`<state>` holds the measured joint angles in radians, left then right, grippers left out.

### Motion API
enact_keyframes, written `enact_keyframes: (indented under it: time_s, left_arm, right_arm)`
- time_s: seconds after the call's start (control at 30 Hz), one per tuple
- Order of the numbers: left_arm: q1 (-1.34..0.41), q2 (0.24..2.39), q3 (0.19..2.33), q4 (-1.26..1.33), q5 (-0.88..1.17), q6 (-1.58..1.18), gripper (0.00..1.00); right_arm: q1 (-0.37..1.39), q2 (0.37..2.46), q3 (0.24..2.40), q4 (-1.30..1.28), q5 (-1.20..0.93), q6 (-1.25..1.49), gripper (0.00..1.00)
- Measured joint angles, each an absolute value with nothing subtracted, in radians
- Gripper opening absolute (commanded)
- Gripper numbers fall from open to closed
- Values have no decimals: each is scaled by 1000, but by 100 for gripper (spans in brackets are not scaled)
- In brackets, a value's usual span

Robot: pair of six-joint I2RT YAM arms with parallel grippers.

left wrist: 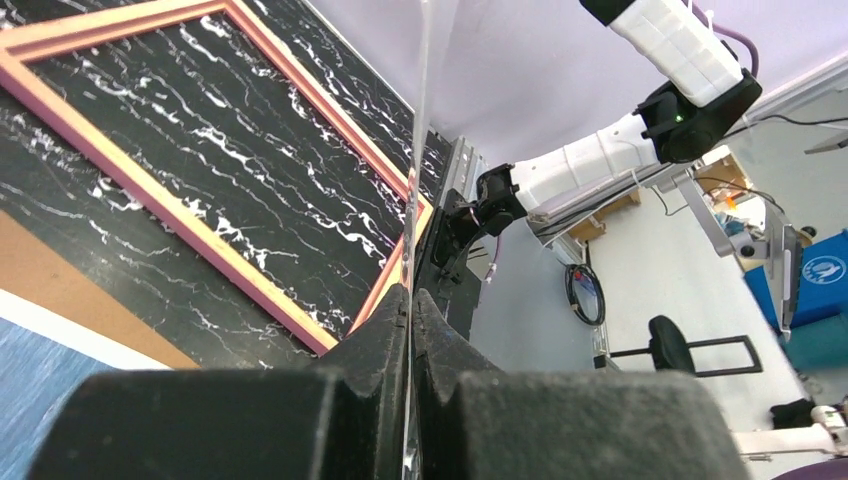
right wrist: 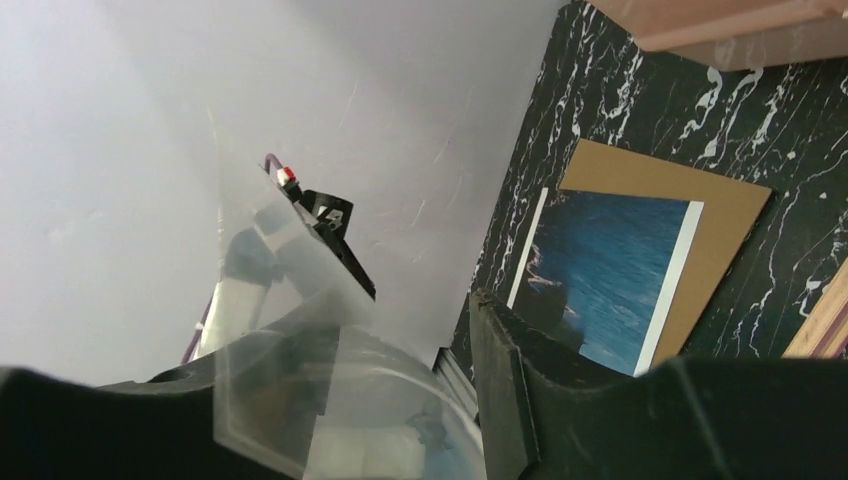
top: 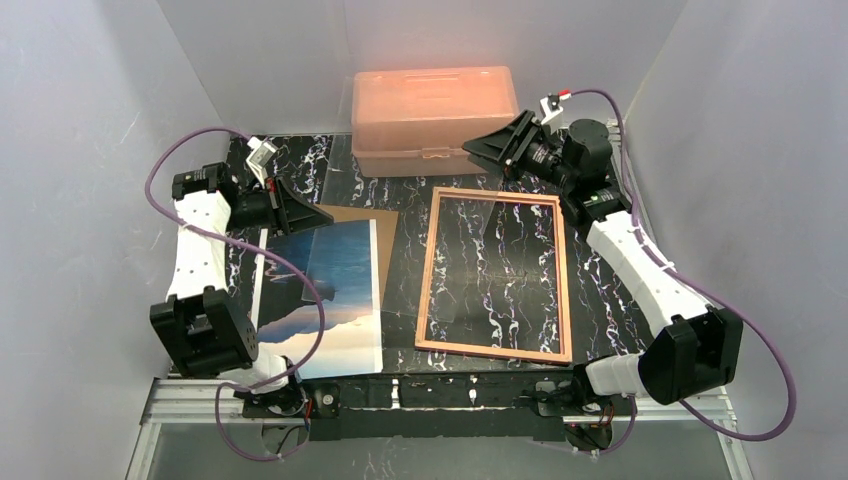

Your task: Put the photo into the frame

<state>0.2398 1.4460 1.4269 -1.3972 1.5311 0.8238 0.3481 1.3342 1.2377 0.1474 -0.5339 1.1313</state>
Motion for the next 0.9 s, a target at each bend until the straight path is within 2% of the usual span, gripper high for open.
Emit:
enact_keyframes:
  time_s: [0.13,0.4,0.6,0.9]
  left_arm:
    - [257,1506,1422,-1471,1526,938,0]
    - [275,1488,1420,-1495,1527,999,0]
    - [294,1480,1410,-1495,1526,1011,0]
    - [413,1485,1377,-1496,1528,1011,0]
  right_arm:
    - [348,1334,1171,200,-554,1160,63]
    - [379,1336,1038,301,-567,1214,65]
    - [421,1386,1018,344,-546,1216,75]
    - [445,1401,839,467,-530,1262,77]
